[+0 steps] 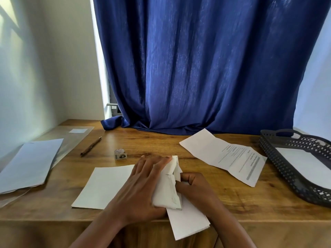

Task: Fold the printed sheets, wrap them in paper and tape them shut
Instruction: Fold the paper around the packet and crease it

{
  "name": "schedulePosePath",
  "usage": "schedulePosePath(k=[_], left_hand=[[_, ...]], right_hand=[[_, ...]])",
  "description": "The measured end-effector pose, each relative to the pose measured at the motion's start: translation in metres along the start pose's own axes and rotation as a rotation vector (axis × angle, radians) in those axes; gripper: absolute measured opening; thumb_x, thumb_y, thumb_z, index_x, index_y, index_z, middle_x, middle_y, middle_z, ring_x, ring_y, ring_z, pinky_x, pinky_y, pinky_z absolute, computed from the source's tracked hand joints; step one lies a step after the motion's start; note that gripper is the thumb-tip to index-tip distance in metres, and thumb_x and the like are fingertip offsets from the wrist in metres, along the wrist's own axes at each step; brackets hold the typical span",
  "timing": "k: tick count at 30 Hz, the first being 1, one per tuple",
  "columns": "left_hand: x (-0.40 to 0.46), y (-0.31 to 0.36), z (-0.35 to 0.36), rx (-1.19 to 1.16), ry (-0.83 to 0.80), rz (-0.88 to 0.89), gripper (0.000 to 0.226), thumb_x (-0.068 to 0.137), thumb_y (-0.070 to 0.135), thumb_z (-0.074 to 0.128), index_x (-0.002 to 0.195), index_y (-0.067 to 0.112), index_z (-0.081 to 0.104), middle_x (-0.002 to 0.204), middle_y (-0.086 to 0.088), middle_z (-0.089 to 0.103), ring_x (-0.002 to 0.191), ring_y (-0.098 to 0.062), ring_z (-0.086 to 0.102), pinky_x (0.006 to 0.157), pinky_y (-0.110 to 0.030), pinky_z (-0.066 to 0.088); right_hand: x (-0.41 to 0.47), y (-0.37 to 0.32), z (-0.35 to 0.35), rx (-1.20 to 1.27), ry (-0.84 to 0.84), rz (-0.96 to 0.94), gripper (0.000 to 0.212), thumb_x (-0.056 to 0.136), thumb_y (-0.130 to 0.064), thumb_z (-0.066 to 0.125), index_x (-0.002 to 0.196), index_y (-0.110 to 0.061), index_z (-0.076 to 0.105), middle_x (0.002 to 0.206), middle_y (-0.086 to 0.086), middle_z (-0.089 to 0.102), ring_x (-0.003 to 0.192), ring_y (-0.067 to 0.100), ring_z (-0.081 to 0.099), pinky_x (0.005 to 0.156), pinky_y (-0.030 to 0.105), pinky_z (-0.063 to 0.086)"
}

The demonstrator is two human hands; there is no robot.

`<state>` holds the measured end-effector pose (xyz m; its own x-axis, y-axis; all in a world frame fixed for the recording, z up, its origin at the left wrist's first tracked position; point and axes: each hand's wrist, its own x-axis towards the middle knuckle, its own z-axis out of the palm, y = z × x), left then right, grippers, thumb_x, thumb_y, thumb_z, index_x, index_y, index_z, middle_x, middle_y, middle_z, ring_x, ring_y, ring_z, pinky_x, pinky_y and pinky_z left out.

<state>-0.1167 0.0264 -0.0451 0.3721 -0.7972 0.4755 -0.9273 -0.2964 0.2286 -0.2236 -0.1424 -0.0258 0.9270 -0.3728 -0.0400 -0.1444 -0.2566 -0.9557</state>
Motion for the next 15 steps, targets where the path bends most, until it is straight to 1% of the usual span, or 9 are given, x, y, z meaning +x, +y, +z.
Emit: schedulePosePath(k=[2,3,5,7,10,12,15], left_hand=[[-0.0010,0.0009,-0.0011,0.002,0.016,0.005,0.118,0.071,0.078,0.072,0.158,0.044,0.000,0.158,0.017,0.019,0.149,0.007,0.001,0.127,-0.030,-0.004],[-0.0016,0.0016,-0.0017,0.003,0.025,0.008,0.119,0.070,0.077,0.073,0.157,0.046,-0.002,0.157,0.018,0.019,0.147,0.010,-0.004,0.125,-0.028,-0.006],[-0.0027,0.0033,-0.0030,0.005,0.038,0.019,0.118,0.069,0.077,0.073,0.154,0.052,-0.006,0.156,0.023,0.013,0.141,0.019,-0.017,0.121,-0.021,-0.011],[-0.0029,0.0042,-0.0040,0.008,0.027,0.019,0.117,0.069,0.079,0.071,0.151,0.056,-0.009,0.155,0.026,0.009,0.137,0.022,-0.023,0.118,-0.018,-0.013],[-0.0017,0.0023,-0.0029,-0.009,0.004,0.020,0.117,0.070,0.077,0.072,0.153,0.053,-0.007,0.156,0.022,0.015,0.139,0.021,-0.015,0.121,-0.022,-0.011],[-0.0016,0.0007,-0.0016,-0.016,-0.002,0.018,0.117,0.070,0.077,0.071,0.154,0.052,-0.007,0.158,0.020,0.018,0.140,0.020,-0.011,0.121,-0.020,-0.012],[-0.0021,-0.0014,0.0000,-0.030,0.015,0.023,0.117,0.070,0.078,0.070,0.154,0.051,-0.006,0.159,0.017,0.022,0.140,0.021,-0.011,0.120,-0.015,-0.013]], right_hand=[[0.0001,0.0003,0.0021,-0.030,0.029,-0.014,0.009,0.090,-0.028,0.074,0.083,-0.023,0.079,0.080,-0.008,0.077,0.070,0.006,0.071,0.058,0.018,0.050],[0.0004,0.0012,0.0027,-0.051,0.047,-0.023,0.011,0.090,-0.026,0.074,0.081,-0.023,0.078,0.079,-0.008,0.077,0.068,0.005,0.070,0.057,0.015,0.049],[0.0011,0.0022,0.0043,-0.083,0.074,-0.032,0.014,0.090,-0.024,0.072,0.079,-0.021,0.079,0.078,-0.006,0.077,0.068,0.005,0.069,0.057,0.018,0.049],[0.0014,0.0016,0.0058,-0.097,0.095,-0.029,0.016,0.091,-0.022,0.071,0.076,-0.020,0.079,0.076,-0.004,0.076,0.066,0.005,0.068,0.058,0.020,0.050],[0.0007,-0.0014,0.0092,-0.090,0.113,-0.010,0.018,0.089,-0.025,0.074,0.071,-0.027,0.076,0.071,-0.009,0.075,0.064,0.003,0.067,0.056,0.018,0.048],[0.0002,-0.0030,0.0107,-0.093,0.114,0.000,0.015,0.085,-0.032,0.078,0.071,-0.029,0.074,0.070,-0.011,0.074,0.065,0.004,0.068,0.055,0.018,0.047],[-0.0015,-0.0061,0.0105,-0.093,0.108,-0.017,0.016,0.080,-0.038,0.082,0.070,-0.028,0.074,0.071,-0.010,0.075,0.064,0.005,0.068,0.055,0.019,0.048]])
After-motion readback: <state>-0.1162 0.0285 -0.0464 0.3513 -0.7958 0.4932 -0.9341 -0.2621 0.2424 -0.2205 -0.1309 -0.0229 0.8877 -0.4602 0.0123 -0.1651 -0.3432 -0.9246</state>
